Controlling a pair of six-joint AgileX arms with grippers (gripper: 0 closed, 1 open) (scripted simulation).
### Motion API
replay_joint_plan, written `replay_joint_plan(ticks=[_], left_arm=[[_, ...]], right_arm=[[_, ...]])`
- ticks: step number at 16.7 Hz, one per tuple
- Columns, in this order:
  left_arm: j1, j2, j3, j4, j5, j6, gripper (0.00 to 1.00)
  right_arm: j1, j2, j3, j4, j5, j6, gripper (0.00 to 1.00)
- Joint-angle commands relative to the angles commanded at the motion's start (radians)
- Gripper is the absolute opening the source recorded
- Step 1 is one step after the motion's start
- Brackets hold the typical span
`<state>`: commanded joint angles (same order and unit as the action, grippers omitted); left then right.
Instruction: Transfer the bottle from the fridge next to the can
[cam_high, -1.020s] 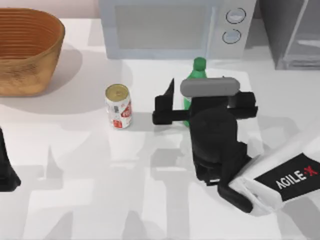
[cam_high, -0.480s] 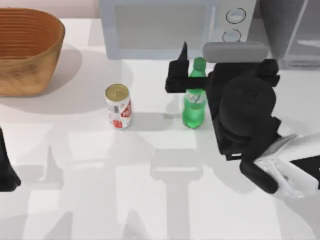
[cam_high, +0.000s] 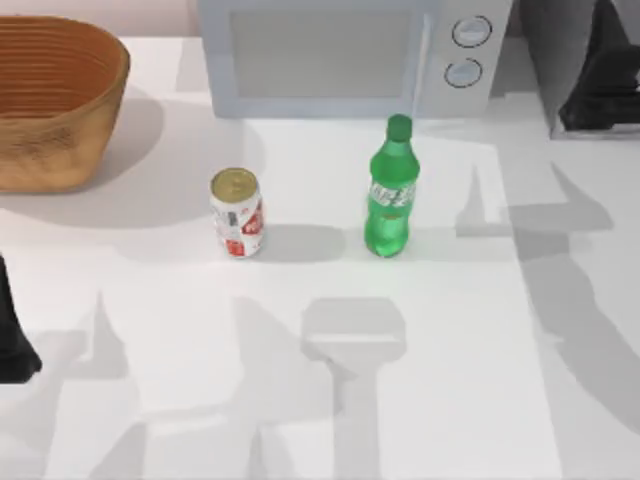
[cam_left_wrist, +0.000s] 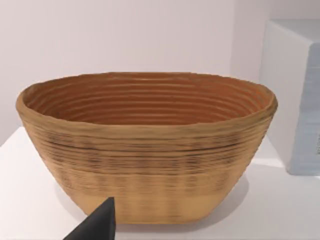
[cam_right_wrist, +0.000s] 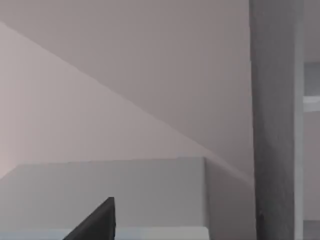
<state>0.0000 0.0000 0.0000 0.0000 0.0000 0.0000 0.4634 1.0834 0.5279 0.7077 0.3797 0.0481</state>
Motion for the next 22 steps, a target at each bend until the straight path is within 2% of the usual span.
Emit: replay_joint_plan(ticks=[6,11,15,22], left_arm=[[0.000,0.000,0.000,0.000,0.000,0.000,1.00],[0.000,0.000,0.000,0.000,0.000,0.000,1.00],[0.000,0.000,0.000,0.000,0.000,0.000,1.00],[0.000,0.000,0.000,0.000,0.000,0.000,1.00]], right_arm=[[-0.250,-0.592,-0.281,-0.363,-0.214,-0.021,1.00],[-0.402,-0.949,-0.460,-0.608,-0.335,-0.038,1.00],[-0.460,-1.077,-0.525,-0.703,-0.378,-0.048,1.00],[-0.461,-1.091,-0.516,-0.718,-0.377,-0.048,1.00]])
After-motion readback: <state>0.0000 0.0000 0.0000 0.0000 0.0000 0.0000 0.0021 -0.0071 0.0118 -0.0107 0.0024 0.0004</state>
